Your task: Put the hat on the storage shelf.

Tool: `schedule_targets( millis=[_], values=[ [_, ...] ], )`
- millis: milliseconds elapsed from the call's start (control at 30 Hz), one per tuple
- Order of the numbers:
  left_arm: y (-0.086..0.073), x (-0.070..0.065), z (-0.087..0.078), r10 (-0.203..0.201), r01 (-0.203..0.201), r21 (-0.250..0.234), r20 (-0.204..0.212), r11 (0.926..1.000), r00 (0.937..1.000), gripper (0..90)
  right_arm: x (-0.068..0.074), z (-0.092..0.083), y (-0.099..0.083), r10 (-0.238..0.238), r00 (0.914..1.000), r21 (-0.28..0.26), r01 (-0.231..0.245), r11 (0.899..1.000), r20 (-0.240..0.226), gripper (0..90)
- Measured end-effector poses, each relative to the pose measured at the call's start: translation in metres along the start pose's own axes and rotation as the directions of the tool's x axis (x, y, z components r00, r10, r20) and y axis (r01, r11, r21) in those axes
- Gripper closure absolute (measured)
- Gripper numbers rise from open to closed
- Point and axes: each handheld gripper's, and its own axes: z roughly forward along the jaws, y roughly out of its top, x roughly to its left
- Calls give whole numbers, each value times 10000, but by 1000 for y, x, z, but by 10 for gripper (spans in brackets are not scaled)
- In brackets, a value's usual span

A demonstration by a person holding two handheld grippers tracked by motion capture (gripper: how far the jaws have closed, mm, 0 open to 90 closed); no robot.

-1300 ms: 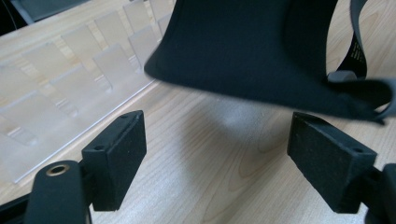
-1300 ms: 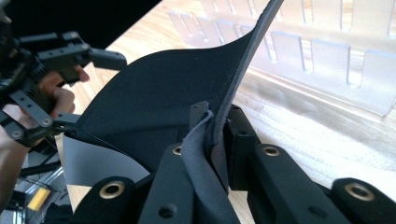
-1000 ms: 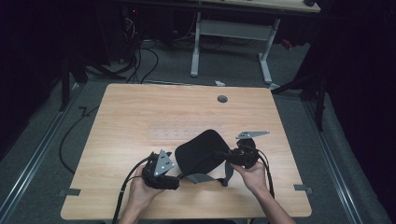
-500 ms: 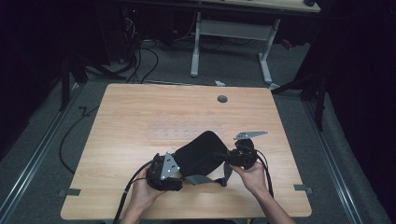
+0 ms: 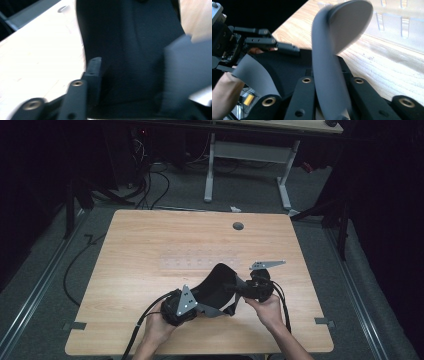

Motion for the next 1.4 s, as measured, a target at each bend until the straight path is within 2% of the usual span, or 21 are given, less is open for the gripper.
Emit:
schedule_targets(
  millis=[67, 200, 233, 267, 400, 567, 600, 633, 700, 733, 767, 833, 933, 1033, 1100, 1133, 1167, 1267, 1333, 1367, 1400],
  values=[
    [2, -2, -2, 118, -118, 81, 72, 9999, 9999, 690, 1, 0, 1, 17, 10000, -15, -17, 10000, -11, 799],
    [6, -3, -9, -195, 181, 244, 562, 9995, 9982, 772, 3, 1, 1, -163, 9998, -71, 164, 9998, 124, 766],
    [6, -3, -9, -195, 181, 244, 562, 9995, 9982, 790, 3, 1, 1, -173, 9998, -98, 174, 9998, 117, 756],
    [7, -4, -13, -293, 271, 274, 834, 9993, 9961, 810, 4, 2, 1, -192, 9997, -114, 194, 9997, 138, 744],
    [11, -6, -19, -374, 346, 254, 1231, 9991, 9917, 854, 4, 2, 2, -210, 9995, -293, 216, 9993, 225, 650],
    [14, -3, -23, -671, 642, 264, 1250, 9976, 9899, 857, 1, -3, 3, -157, 9995, -755, 177, 9970, 277, 538],
    [14, -3, -23, -671, 642, 264, 1250, 9976, 9899, 858, 1, -3, 3, -157, 9995, -755, 177, 9970, 277, 538],
    [15, -2, -23, -738, 712, 262, 1178, 9971, 9903, 858, -1, -10, 1, -107, 9995, -1092, 139, 9939, 299, 514],
    [16, 0, -26, -859, 841, 197, 1157, 9963, 9896, 858, -2, -12, 1, -75, 9993, -1156, 118, 9932, 372, 513],
    [19, 3, -29, -1102, 1108, 4, 1118, 9938, 9876, 858, -7, -18, -3, -5, 9988, -1346, 70, 9909, 480, 503],
    [20, 5, -32, -1140, 1151, -32, 1107, 9934, 9873, 858, -11, -21, -6, 69, 9987, -1398, 3, 9902, 509, 496],
    [23, 8, -34, -1363, 1385, -139, 1068, 9903, 9849, 858, -17, -23, -12, 118, 9942, -1311, 23, 9914, 1065, 486],
    [25, 12, -36, -1502, 1529, -206, 986, 9880, 9837, 858, -29, -22, -25, 11, 9768, -863, 179, 9961, 2143, 465],
    [27, 17, -38, -1662, 1694, -325, 852, 9850, 9824, 857, -41, -16, -41, -232, 9478, -485, 407, 9980, 3180, 455],
    [30, 22, -40, -1946, 1985, -535, 692, 9786, 9784, 856, -49, -13, -51, -345, 9265, -291, 489, 9984, 3747, 445],
    [30, 22, -40, -1946, 1985, -535, 692, 9786, 9784, 856, -49, -13, -51, -345, 9265, -291, 489, 9984, 3747, 445],
    [32, 26, -41, -2021, 2055, -635, 557, 9766, 9778, 856, -55, -10, -61, -514, 8977, -175, 656, 9977, 4377, 429],
    [34, 29, -42, -2173, 2205, -746, 488, 9725, 9749, 855, -61, -7, -70, -802, 8603, -82, 976, 9952, 5034, 415],
    [36, 33, -44, -2332, 2359, -875, 406, 9678, 9716, 855, -64, -6, -74, -857, 8366, 81, 967, 9953, 5411, 412],
    [36, 33, -44, -2332, 2359, -875, 406, 9678, 9716, 855, -64, -6, -74, -857, 8366, 81, 967, 9953, 5411, 412],
    [37, 35, -45, -2422, 2442, -978, 324, 9648, 9697, 855, -66, -5, -76, -993, 8176, 324, 984, 9946, 5671, 409]
  ],
)
